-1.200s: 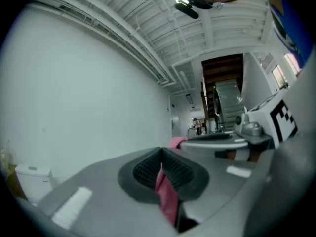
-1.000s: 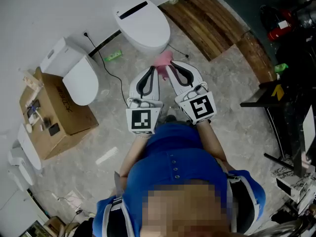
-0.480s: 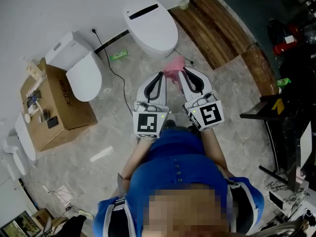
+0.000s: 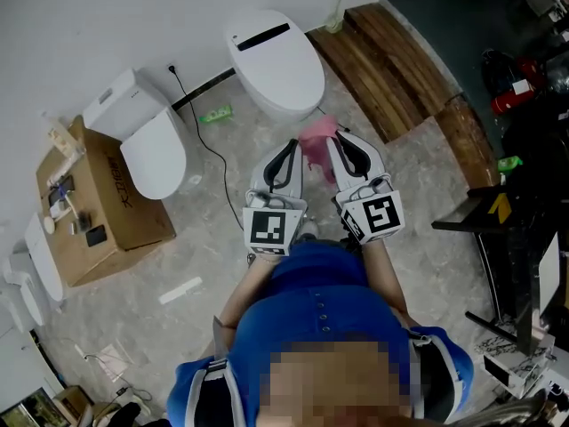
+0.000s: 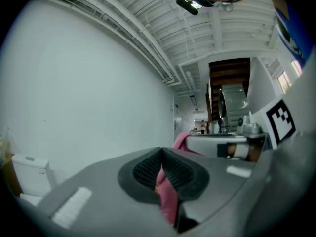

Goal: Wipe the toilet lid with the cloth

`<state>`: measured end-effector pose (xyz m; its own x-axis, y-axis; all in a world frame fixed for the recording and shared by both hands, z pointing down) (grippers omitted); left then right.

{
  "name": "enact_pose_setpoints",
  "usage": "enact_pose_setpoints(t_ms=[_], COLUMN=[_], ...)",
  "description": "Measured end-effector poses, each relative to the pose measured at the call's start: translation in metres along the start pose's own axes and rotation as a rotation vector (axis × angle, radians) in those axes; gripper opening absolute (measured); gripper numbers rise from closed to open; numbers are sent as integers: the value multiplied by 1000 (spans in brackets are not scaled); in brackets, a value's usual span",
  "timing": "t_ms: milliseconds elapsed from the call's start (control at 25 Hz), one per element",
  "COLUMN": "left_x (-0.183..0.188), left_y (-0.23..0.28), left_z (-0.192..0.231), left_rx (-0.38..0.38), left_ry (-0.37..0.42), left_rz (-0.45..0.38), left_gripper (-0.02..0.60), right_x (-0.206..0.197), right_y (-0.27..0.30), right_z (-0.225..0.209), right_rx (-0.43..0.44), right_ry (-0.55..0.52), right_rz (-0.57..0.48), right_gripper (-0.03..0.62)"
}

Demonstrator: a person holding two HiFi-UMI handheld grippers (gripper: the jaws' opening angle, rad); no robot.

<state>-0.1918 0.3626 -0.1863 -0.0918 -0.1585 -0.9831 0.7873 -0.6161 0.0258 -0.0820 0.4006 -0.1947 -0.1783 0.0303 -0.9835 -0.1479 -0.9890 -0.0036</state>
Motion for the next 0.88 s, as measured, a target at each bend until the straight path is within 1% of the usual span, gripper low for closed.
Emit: enact_pose_setpoints(t_ms=[440,680,880], left_x=[19,17,15], left_y=[94,123,151], left_z=[96,138,155], left_rx=[-67,-68,-35], left_ry=[-6,3,-1], left_rz=[-14,13,30], left_gripper=[2,2,2], right_x=[-1,-9,-15], right_y=[115,165,193], right_z=[-32,-43,-68], right_rx=[-68,-83,-79], right_ry=[-46,-46,-31], right_rz=[12,22,25], right_gripper=[20,20,20])
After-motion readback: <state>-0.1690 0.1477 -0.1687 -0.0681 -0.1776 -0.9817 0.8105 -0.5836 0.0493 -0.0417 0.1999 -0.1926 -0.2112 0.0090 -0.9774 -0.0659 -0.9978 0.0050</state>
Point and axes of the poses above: the fingertips, and each gripper's own axes: y forward along the fingers, z to its left, x out of its top, the point moved 5 cm from there along -y, backward along the fingers, and after that the axes turned 9 degrees about -y, right-handed, at the moved point
